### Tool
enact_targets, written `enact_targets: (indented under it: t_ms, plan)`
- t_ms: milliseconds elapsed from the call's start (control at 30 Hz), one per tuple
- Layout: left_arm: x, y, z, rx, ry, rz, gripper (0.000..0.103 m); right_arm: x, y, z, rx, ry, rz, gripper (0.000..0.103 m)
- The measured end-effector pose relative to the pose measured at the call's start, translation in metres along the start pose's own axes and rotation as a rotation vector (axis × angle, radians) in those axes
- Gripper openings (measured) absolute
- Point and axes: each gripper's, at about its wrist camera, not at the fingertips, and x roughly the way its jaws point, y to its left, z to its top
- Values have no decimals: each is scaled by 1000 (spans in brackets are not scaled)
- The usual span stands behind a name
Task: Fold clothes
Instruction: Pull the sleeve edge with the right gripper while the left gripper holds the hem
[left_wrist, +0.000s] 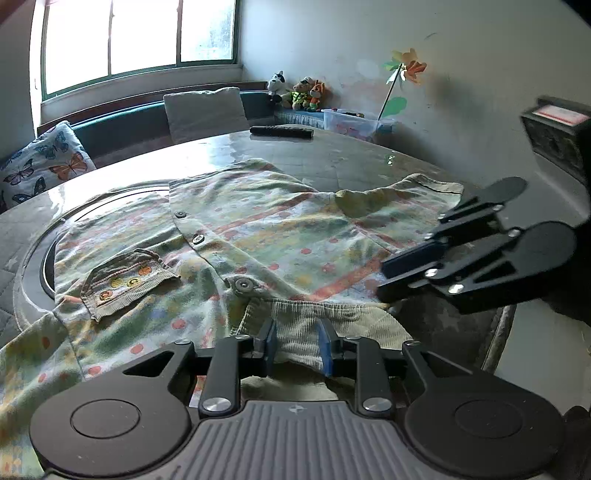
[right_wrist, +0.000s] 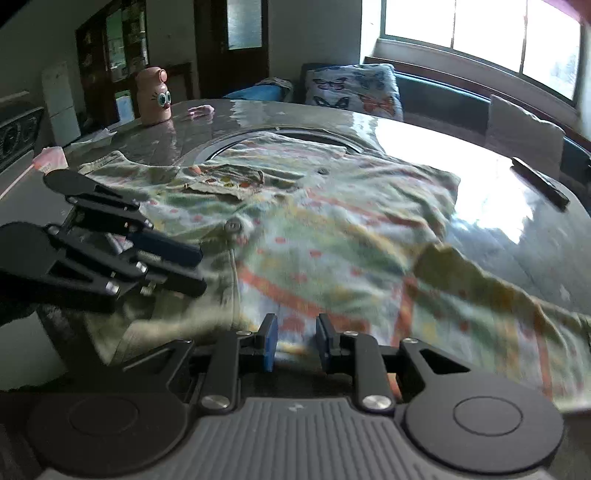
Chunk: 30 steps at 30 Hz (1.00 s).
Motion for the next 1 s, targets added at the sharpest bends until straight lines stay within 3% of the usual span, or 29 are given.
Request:
enact_targets:
  t_ms: [367,467,567,700,1000]
  plan:
    - [-3,-18,13,23,-33,-20,28,-17,-7,-15,69,-39,-31,21]
    - [1,-22,18,20,-37,-24,34,-30,-19,-16,128,-76,-49,22]
    - [6,-26,20,11,-36,-22,44,-40,-42,-19,206,-107,-135,22]
    - [9,-29,22,11,-34,-24,50,-42,-83,-30,329,-123,-244,22]
    - [15,-31,24,-1,-15,-13,53,-36,-161,-60,486,-124,-449,22]
